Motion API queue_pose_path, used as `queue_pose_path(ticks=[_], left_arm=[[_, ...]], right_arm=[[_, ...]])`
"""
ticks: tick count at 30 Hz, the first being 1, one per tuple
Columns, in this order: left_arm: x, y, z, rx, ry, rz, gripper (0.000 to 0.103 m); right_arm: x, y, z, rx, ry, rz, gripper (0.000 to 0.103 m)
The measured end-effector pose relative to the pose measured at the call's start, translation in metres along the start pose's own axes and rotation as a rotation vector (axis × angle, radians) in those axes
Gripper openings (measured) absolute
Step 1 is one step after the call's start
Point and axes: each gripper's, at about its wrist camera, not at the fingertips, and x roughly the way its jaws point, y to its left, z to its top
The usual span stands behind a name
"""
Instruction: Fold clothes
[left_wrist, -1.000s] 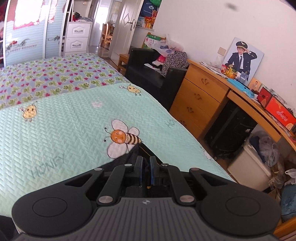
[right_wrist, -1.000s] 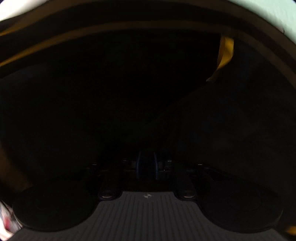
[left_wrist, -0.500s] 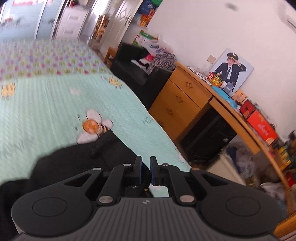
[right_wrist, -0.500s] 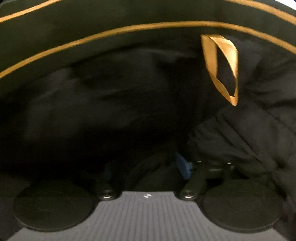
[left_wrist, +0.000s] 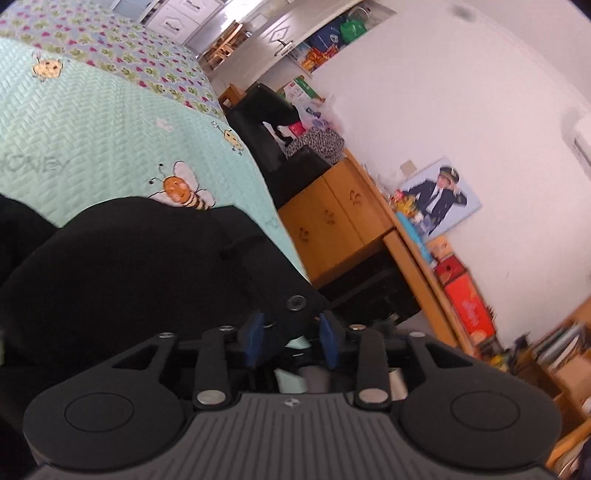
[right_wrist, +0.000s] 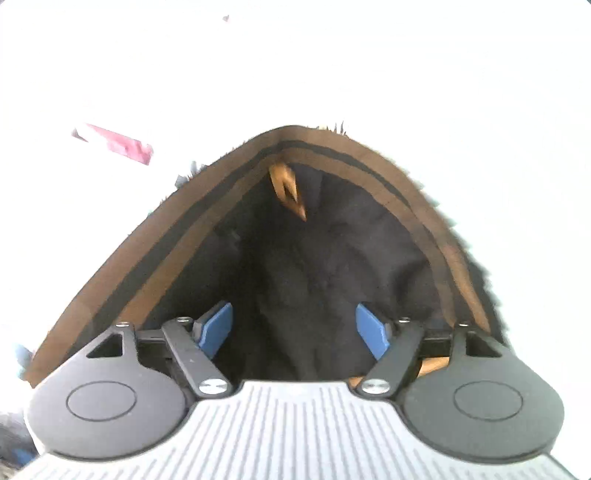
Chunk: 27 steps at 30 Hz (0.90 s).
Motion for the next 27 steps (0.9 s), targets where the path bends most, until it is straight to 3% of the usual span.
queue_pose_path(ticks=[2, 7, 10, 12, 16, 20, 22, 24, 25, 27], left_arm=[[-0.014, -0.003, -0.014, 0.059, 0.024, 0.022, 0.042], [-0.063, 0.014, -0.051, 0.046, 0.016, 0.109, 0.045], [-0.091, 0.033, -0.069, -0.006, 0.003, 0.183, 0.046], [-0.105, 0.041, -0.079, -0.008, -0.003, 0.250, 0.046], [-0.112, 0.053, -0.092, -0.043, 0.022, 0.291, 0.046], [-0.103, 0.050, -0.095, -0.016, 0.039, 0.347, 0.046], [-0.096, 0.045, -0.098, 0.041, 0.064, 0.394, 0.047], [-0.087, 0.039, -0.102, 0.094, 0.098, 0.409, 0.047], [-0.084, 0.037, -0.105, 0.109, 0.117, 0.396, 0.048], [-0.076, 0.032, -0.108, 0.118, 0.145, 0.366, 0.048]], right_arm=[[-0.029, -0.001, -0.010, 0.012, -0.051, 0.017, 0.076], [-0.085, -0.001, -0.045, -0.098, -0.124, -0.150, 0.083], [-0.110, -0.019, -0.080, -0.056, -0.108, -0.159, 0.083], [-0.120, -0.014, -0.105, -0.030, -0.098, -0.118, 0.083], [-0.099, -0.009, -0.123, 0.005, 0.011, -0.028, 0.083], [-0.106, 0.013, -0.148, -0.074, 0.093, -0.099, 0.081], [-0.108, 0.021, -0.161, -0.115, 0.091, -0.130, 0.073], [-0.115, 0.018, -0.162, -0.137, 0.078, -0.177, 0.025], [-0.118, 0.015, -0.161, -0.141, 0.071, -0.196, 0.013], [-0.117, 0.001, -0.156, -0.119, 0.052, -0.205, 0.005]])
